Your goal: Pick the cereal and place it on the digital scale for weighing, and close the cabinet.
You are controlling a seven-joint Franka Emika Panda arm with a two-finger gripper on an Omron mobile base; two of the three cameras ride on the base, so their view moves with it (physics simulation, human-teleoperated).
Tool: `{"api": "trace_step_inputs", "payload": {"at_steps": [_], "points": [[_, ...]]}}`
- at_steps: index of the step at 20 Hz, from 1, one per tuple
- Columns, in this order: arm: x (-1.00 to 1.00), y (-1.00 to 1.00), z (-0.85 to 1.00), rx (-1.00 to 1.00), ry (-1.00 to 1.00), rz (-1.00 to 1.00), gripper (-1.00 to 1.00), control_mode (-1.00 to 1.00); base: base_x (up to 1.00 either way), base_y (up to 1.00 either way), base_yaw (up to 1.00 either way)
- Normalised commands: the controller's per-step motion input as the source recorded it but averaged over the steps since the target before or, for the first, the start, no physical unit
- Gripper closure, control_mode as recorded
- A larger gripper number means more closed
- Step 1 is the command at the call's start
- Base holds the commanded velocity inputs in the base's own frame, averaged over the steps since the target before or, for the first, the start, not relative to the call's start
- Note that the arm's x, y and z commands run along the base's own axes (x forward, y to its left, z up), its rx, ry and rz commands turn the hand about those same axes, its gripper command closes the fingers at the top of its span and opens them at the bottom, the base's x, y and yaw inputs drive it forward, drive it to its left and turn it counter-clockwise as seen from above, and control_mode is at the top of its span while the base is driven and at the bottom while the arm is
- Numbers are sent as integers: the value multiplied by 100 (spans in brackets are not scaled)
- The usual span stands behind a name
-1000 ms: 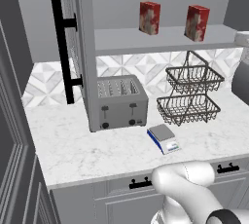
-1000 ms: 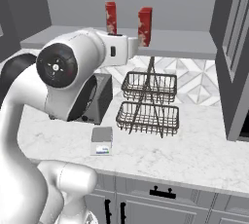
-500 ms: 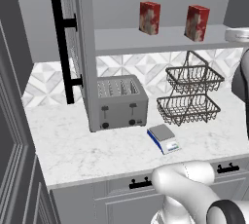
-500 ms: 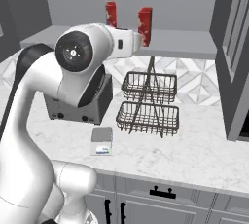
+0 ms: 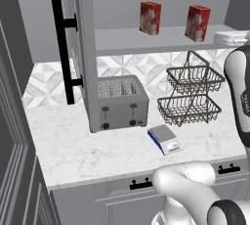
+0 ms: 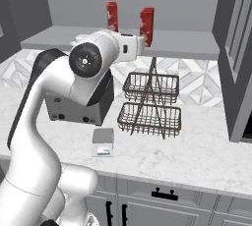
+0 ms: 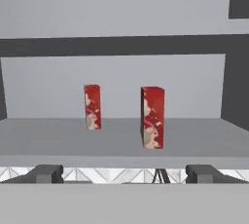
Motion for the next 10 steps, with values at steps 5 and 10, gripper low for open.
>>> {"api": "trace_step_inputs", "payload": {"at_steps": [5,10], "points": [[32,0,0,0,5,0,-100,-100,0,0,0],[35,-2,6,0,1,0,-100,-100,0,0,0]]}}
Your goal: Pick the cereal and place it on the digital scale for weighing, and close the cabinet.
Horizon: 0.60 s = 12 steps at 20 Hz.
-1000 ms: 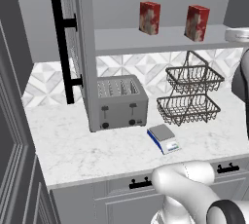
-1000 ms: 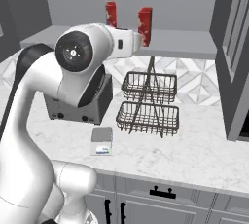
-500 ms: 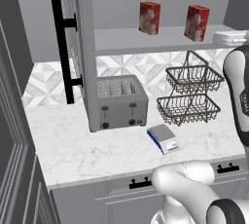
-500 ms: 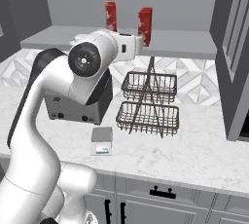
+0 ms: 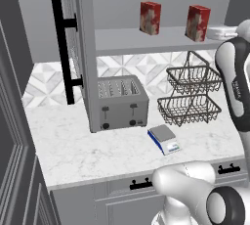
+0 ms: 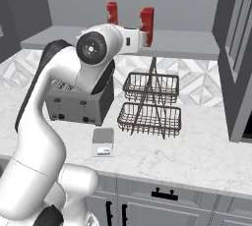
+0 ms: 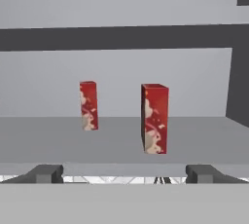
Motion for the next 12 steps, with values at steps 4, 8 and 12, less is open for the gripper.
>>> {"api": "trace_step_inputs", "payload": {"at_steps": [4,8,12], "points": [[29,-8,13,0,1,0,-100,-100,0,0,0],[22,-11,9,0,7,0,-100,-100,0,0,0],[17,-24,6,0,5,0,-100,-100,0,0,0]]}}
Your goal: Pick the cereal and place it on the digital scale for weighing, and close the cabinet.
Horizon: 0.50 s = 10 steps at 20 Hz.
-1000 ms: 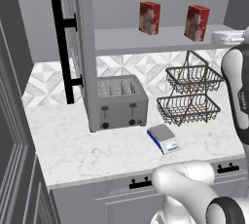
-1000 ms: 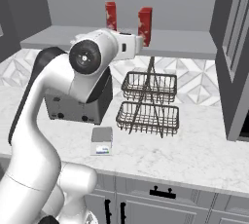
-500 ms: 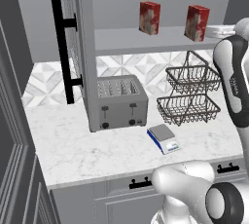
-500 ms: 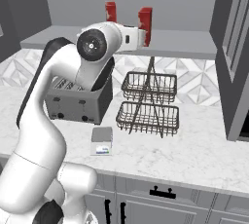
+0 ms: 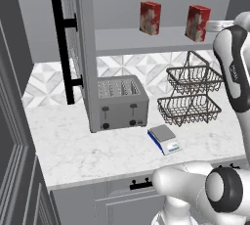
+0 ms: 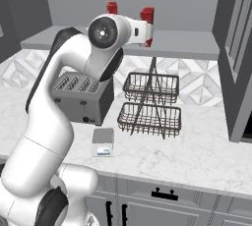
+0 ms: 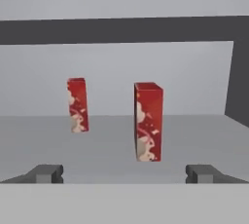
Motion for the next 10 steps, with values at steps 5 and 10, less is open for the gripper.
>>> {"api": "trace_step_inputs", "payload": {"at_steps": [5,10], "points": [[19,-25,9,0,1,1,-100,-100,0,0,0],[35,-11,14,0,0,0,-100,-100,0,0,0]]}}
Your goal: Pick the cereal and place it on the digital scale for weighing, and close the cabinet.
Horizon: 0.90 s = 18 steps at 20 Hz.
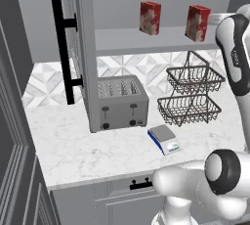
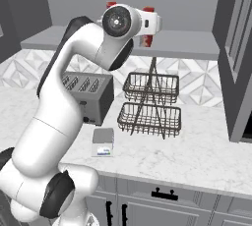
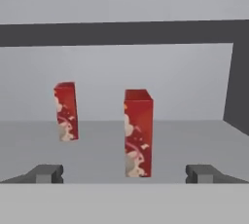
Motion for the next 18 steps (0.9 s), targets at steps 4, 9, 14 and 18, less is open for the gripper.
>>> {"api": "trace_step_inputs", "payload": {"at_steps": [4,9,14,18], "points": [[52,-2,4,0,0,0,-100,-100,0,0,0],[57,-7,0,0,0,0,-100,-100,0,0,0],[62,-12,0,1,0,1,-100,-100,0,0,0],[53,0,-6,0,0,0,-100,-100,0,0,0]]}}
